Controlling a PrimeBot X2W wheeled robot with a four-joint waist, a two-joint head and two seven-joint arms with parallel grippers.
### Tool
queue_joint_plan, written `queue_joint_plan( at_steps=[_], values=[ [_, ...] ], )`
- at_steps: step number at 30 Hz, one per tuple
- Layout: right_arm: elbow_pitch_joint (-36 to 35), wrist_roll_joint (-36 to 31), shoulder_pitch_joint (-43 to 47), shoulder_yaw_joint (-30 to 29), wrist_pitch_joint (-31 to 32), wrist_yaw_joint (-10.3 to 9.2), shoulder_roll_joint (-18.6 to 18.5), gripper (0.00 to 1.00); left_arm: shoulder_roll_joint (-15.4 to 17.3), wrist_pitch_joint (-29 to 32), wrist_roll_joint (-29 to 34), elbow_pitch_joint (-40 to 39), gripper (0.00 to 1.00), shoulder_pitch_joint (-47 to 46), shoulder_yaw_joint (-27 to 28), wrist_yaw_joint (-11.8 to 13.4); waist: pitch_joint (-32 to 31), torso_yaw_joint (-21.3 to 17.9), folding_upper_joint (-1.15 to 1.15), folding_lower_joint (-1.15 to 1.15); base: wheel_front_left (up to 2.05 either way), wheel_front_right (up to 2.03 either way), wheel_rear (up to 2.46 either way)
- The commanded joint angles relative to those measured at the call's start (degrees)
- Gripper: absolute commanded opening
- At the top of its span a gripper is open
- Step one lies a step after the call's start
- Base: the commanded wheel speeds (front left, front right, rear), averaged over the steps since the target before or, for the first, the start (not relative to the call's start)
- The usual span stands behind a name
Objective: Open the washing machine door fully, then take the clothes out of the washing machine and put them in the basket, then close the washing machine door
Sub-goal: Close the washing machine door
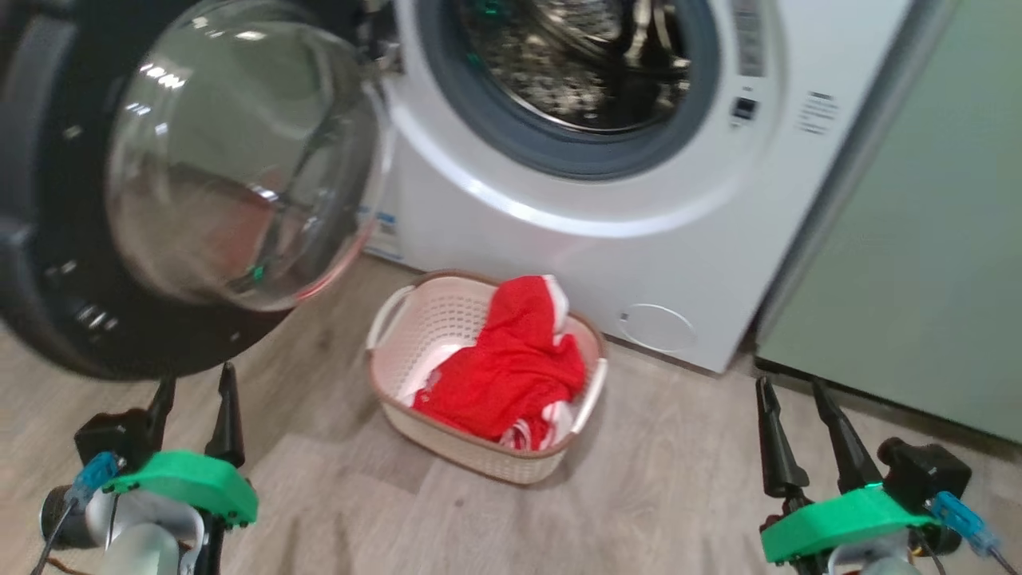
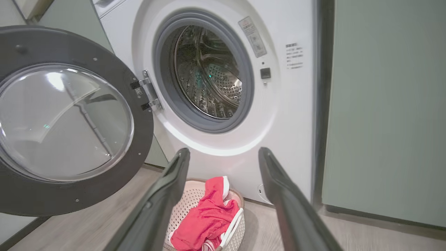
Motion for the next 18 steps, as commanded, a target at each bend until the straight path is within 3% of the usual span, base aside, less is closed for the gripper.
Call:
queue_joint_plan(
  at_steps=[1, 6, 18],
  values=[
    [-2.0, 0.4, -2.8, 1.4, -0.4, 0.4, -0.1, 1.0, 1.1, -0.6, 0.6, -1.5, 1.0, -3.3, 2.0, 0.5, -0.1, 3.7, 0.0, 0.0, 0.0, 0.0, 0.0],
    [-1.4, 0.3, -4.0, 2.7, -0.4, 0.4, -0.1, 1.0, 1.0, -0.6, 0.6, -2.2, 1.0, -2.7, 3.8, 1.0, 0.8, 6.2, 0.0, 0.0, 0.0, 0.0, 0.0],
    [1.0, 0.1, -8.0, 5.8, -0.4, 0.4, -0.1, 1.0, -0.8, -0.6, 0.7, -7.0, 1.0, 0.2, 9.0, 1.7, 2.4, 7.3, 0.0, 0.0, 0.0, 0.0, 0.0]
  ],
)
